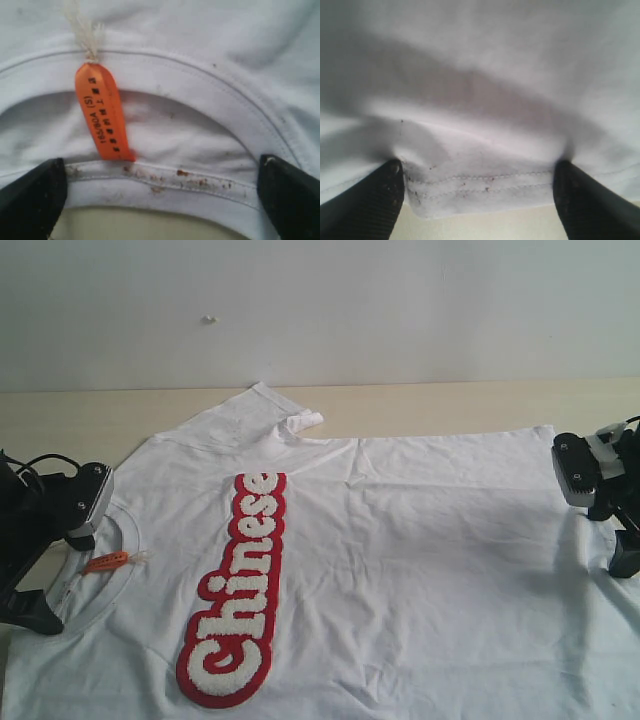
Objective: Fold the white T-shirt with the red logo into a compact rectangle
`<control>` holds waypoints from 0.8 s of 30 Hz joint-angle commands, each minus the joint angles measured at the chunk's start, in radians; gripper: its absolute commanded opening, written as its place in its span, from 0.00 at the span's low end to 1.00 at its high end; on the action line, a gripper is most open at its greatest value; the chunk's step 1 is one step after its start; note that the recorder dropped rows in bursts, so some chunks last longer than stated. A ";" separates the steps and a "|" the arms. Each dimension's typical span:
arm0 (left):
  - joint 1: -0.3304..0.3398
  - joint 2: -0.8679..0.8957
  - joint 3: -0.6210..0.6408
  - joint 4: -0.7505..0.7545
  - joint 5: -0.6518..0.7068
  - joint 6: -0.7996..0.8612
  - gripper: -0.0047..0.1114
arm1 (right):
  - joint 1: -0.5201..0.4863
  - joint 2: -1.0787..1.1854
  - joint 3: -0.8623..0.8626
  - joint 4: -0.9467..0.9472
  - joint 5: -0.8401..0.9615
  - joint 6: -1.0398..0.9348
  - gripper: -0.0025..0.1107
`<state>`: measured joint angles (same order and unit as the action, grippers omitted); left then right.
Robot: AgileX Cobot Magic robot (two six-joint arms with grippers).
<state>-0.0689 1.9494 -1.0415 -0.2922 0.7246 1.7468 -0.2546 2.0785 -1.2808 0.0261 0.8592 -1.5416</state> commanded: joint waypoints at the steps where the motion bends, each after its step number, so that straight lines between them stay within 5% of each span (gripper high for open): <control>1: 0.000 0.020 0.006 -0.008 -0.025 -0.005 0.94 | -0.002 0.018 -0.003 0.021 -0.044 0.000 0.71; 6: 0.000 0.020 0.006 -0.008 -0.027 -0.005 0.94 | -0.002 0.043 -0.003 0.015 -0.044 0.000 0.70; 9: 0.000 0.020 0.006 -0.008 -0.027 -0.005 0.83 | -0.002 0.057 -0.003 -0.026 -0.044 0.003 0.58; 11: 0.000 0.020 0.006 -0.012 -0.035 -0.005 0.63 | -0.002 0.063 -0.003 -0.054 -0.044 0.047 0.38; 14: 0.000 0.020 0.006 -0.012 -0.049 -0.031 0.13 | -0.002 0.067 -0.003 -0.090 -0.046 0.125 0.09; 15: 0.000 0.020 0.006 -0.004 -0.049 -0.022 0.05 | -0.002 0.067 -0.003 -0.103 -0.046 0.151 0.02; 24: 0.000 0.020 0.006 -0.001 -0.067 -0.025 0.04 | -0.002 0.067 -0.003 -0.122 -0.035 0.185 0.02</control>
<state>-0.0689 1.9558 -1.0415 -0.3113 0.6878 1.7305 -0.2527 2.1003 -1.2970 -0.0473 0.8680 -1.3650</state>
